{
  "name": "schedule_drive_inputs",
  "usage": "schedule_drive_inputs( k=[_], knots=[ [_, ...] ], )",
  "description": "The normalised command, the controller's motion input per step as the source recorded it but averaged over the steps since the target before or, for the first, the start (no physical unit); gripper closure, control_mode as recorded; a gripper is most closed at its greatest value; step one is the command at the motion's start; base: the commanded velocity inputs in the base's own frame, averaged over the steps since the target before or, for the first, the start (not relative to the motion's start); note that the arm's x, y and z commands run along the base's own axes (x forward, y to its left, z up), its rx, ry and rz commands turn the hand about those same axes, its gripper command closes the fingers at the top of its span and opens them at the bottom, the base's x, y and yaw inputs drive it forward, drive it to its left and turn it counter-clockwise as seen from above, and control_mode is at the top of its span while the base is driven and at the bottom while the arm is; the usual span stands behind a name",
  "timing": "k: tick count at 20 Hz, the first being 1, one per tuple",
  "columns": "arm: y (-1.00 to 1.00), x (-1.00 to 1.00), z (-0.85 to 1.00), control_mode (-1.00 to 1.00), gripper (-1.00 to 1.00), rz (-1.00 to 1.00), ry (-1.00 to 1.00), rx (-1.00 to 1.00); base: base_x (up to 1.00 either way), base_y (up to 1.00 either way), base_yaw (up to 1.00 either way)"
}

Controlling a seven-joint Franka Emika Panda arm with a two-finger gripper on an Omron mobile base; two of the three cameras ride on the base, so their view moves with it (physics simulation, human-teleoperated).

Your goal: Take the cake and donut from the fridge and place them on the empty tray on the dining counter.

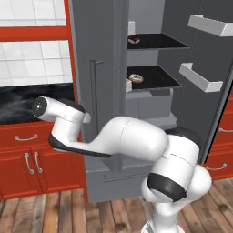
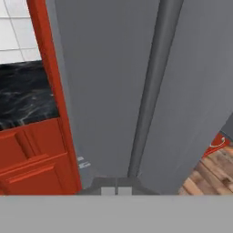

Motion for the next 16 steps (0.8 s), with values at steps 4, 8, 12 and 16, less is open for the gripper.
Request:
schedule_drive_inputs(
  k=[4,8,12,16],
  knots=[
    [-0.42,-1.00,0.46,-1.00,1.00,-0.41,-0.03,0.00,0.00,0.00,0.00],
    [-0.61,-0.92,0.41,-1.00,1.00,-0.40,-0.05,0.00,0.00,0.00,0.00],
    [-0.93,-0.60,0.46,-1.00,1.00,-0.36,-0.04,0.01,0.00,0.00,0.00],
    [-1.00,-0.32,0.30,-1.00,1.00,-0.12,0.00,0.01,0.00,0.00,0.00]
  ],
)
